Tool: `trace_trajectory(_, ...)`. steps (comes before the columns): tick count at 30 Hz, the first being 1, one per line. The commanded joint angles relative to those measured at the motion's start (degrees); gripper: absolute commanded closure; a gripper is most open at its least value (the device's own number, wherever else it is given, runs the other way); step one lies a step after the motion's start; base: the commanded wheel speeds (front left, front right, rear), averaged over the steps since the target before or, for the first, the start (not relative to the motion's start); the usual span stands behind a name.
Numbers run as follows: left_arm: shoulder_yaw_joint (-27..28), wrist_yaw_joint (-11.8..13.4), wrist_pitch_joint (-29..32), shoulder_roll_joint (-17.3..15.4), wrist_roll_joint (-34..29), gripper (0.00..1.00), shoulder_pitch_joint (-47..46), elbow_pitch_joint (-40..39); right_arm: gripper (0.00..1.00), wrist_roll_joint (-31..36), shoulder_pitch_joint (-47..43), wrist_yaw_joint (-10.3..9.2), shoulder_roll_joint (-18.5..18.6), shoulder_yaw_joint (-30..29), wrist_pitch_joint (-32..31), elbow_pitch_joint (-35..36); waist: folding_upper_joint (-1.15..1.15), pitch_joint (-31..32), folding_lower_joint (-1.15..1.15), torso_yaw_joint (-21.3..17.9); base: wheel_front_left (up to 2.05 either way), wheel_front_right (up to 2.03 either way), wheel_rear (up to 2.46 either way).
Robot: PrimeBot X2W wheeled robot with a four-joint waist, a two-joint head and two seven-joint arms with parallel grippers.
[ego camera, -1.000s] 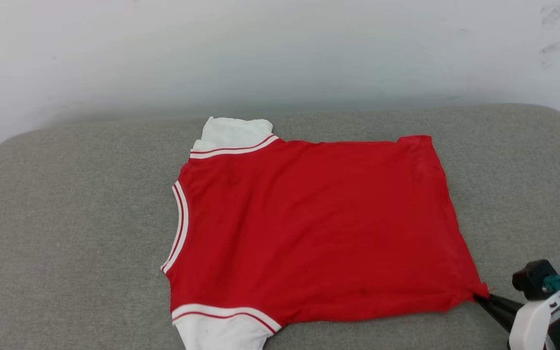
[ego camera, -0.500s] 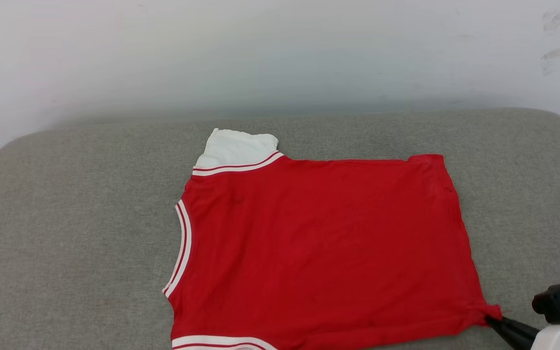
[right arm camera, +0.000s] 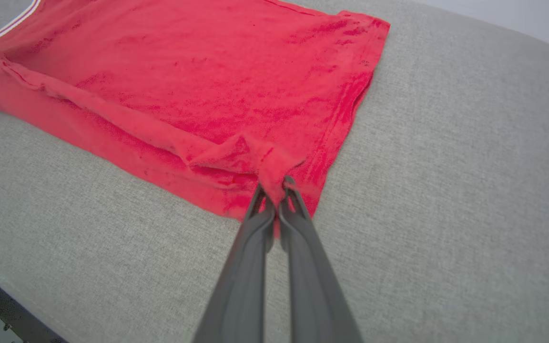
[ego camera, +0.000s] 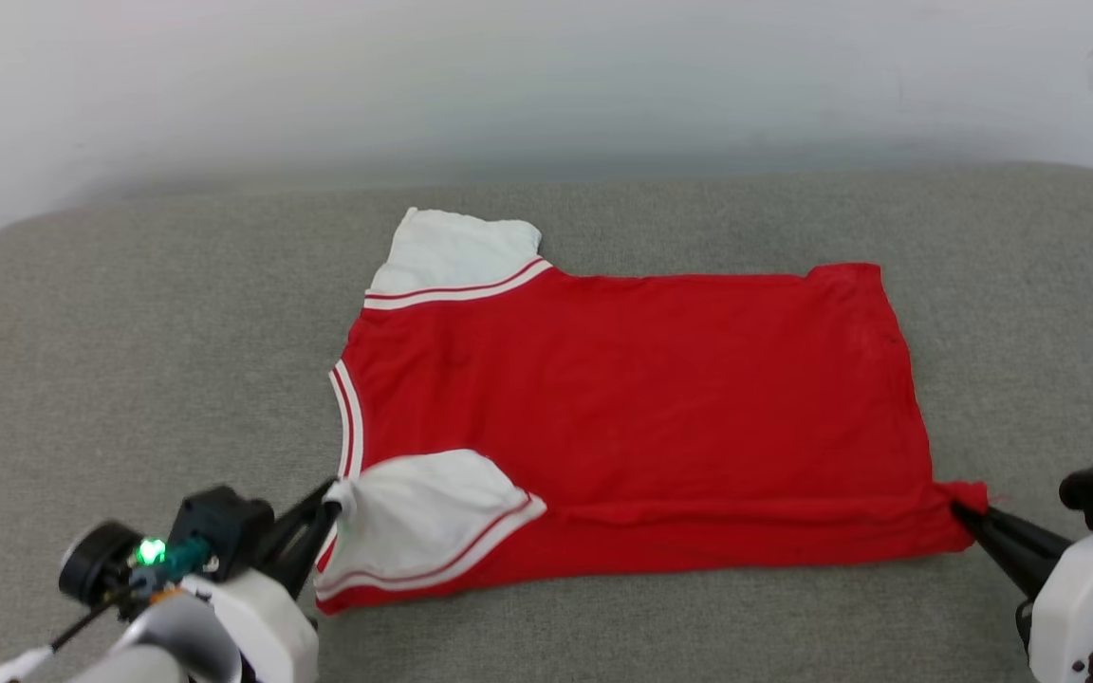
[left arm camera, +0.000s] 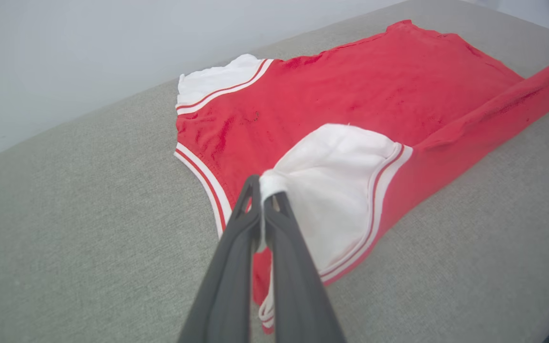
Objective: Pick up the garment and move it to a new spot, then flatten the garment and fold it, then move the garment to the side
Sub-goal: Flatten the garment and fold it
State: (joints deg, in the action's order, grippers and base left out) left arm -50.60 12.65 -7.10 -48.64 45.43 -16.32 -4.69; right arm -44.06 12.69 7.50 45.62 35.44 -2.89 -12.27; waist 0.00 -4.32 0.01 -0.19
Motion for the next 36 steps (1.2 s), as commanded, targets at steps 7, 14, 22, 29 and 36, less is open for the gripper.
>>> trace_trajectory(7,0.57,-4.35,2.96,1.70,-2.26,1.00,-10.08,5.48,1.00,1.23,3.14,-0.02,-2.42,-4.36,-5.57,1.91,0.00,-5.47,-0.01,-1.61,0.00,0.00,0.00)
trace_trajectory(14,1.07,-8.22,3.01,4.43,-2.13,1.00,-16.17,15.07,1.00,2.19,7.88,-0.03,-5.10,-4.78,-8.58,-0.12,0.00,-10.70,-0.01,-2.89,0.00,0.00,0.00)
trace_trajectory(22,-0.17,-12.42,2.66,7.84,-2.15,1.00,-19.82,25.19,1.00,3.78,13.47,-0.03,-7.75,-2.63,-9.20,-5.73,0.00,-14.26,-0.01,-3.57,0.00,0.00,0.00)
trace_trajectory(29,-2.18,-15.30,1.97,11.10,-2.61,1.00,-21.00,32.66,1.00,3.17,15.96,-0.02,-10.02,1.26,-9.77,-11.49,0.00,-13.48,-0.01,-3.09,0.00,0.00,0.00)
trace_trajectory(36,-2.11,-15.55,0.45,11.74,-3.06,0.00,-22.41,35.72,0.00,2.44,15.87,-0.02,-9.74,1.54,-7.18,-13.19,0.00,-9.18,-0.01,-1.87,0.00,0.00,0.00)
